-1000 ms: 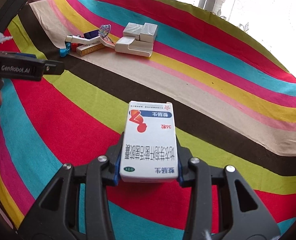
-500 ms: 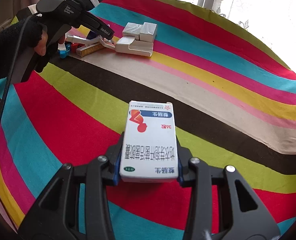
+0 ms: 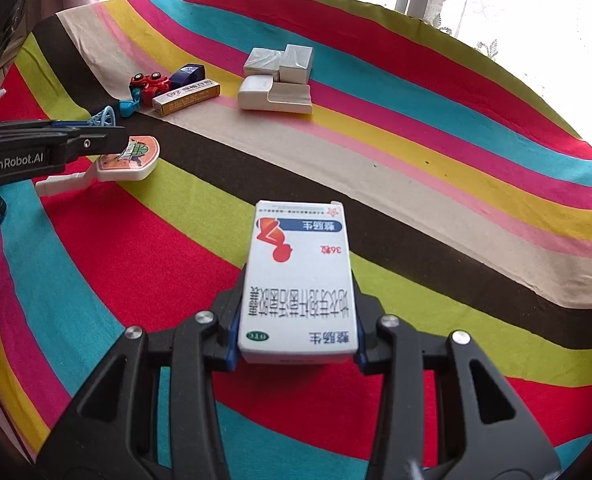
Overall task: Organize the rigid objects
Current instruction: 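Grasp the blue mesh toy on the orange card with the left gripper, then carry both held items over to the purple-rimmed storage box, then open both grippers to drop the items into the storage box, then grasp the white plastic holder with the right gripper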
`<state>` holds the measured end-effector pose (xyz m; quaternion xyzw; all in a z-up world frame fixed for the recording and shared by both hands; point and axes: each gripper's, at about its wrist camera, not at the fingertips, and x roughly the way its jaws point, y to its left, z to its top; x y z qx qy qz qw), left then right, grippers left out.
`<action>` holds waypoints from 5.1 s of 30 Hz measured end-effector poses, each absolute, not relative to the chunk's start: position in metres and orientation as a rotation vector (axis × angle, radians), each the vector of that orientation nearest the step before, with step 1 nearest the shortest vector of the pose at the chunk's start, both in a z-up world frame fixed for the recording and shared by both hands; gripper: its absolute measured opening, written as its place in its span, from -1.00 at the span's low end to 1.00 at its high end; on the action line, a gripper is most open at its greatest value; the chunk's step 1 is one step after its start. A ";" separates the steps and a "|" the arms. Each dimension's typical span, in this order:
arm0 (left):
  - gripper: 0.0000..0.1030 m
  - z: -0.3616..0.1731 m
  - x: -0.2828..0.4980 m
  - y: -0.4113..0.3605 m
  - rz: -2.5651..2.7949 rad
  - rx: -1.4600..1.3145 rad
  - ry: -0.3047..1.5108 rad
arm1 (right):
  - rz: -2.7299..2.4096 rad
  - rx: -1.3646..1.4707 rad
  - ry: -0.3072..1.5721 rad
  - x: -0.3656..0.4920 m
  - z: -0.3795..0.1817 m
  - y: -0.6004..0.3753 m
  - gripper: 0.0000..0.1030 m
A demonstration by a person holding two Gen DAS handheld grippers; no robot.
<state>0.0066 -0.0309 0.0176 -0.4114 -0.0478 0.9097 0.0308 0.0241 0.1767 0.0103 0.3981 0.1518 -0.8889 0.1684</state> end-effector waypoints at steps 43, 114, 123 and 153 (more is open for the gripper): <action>-0.31 0.033 0.088 -0.003 2.768 -1.181 -0.226 | -2.524 1.168 0.332 0.020 0.013 0.184 -0.15; -0.30 0.075 0.275 0.333 1.816 -1.078 0.436 | -3.109 1.426 -0.027 0.360 0.085 0.482 -0.14; 0.61 0.055 0.296 0.362 1.549 -1.111 0.261 | -3.206 1.671 0.082 0.372 0.077 0.515 0.36; 0.79 0.002 0.040 -0.031 2.934 -1.409 -0.276 | -2.526 1.162 0.264 -0.046 0.042 0.103 0.56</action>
